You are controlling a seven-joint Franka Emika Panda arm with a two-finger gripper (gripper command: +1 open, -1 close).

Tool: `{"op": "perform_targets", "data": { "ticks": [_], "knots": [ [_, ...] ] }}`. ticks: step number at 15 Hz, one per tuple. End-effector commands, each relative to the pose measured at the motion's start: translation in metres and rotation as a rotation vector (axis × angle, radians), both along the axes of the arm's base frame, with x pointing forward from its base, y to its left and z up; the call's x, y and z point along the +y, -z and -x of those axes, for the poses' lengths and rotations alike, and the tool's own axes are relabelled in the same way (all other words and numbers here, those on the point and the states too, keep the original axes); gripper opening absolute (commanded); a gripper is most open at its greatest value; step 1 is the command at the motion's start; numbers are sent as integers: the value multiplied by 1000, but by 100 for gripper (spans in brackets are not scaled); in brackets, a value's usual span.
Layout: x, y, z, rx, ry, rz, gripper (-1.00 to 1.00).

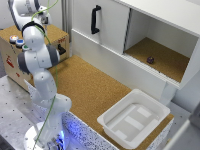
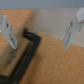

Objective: Move the red light switch to turn on the red light

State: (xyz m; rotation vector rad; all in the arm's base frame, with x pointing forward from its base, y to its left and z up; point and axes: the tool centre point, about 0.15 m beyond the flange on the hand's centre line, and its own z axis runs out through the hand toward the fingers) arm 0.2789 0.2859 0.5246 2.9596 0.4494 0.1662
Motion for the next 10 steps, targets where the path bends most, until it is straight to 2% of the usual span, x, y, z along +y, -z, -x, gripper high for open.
{"op": "perform_targets", "data": {
  "ticks": [1, 4, 5, 7, 8, 10],
  "knots": [
    [-147, 18, -42, -51, 219, -178, 100],
    [-220, 11, -80, -50, 396, -165, 100],
    [-242, 9, -90, -59, 455, -142, 100],
    [-278, 9, -103, -59, 532, -134, 100],
    [-298, 9, -107, -62, 575, -111, 100],
    [-331, 9, -109, -65, 636, -115, 100]
  ]
}}
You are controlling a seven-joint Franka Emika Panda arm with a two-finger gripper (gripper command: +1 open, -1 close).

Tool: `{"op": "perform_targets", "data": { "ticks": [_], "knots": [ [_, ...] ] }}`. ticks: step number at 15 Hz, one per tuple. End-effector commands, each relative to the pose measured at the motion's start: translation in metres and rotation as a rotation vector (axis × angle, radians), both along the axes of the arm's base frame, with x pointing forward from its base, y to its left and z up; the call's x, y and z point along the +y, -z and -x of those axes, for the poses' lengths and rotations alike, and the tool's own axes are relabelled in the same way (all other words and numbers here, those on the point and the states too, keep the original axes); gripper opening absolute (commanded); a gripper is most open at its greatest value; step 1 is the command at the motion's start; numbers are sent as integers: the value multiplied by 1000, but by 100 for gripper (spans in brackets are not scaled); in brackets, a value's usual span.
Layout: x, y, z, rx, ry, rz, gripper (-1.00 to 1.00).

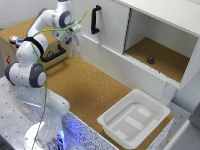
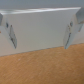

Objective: Move the red light switch to turn on the red light

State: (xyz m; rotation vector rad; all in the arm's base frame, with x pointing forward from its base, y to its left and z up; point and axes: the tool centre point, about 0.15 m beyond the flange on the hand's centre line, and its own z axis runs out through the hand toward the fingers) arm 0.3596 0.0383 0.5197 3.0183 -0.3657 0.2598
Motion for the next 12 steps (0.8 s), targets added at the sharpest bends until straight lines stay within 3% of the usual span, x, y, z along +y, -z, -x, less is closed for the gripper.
{"op": "perform_targets", "data": {
  "ticks": [1, 6, 12],
  "knots": [
    [-96, 5, -28, 18, 127, -50, 100],
    [-163, 14, -51, -33, 158, -111, 100],
    [-245, 10, -125, -50, -37, -145, 100]
  ]
}}
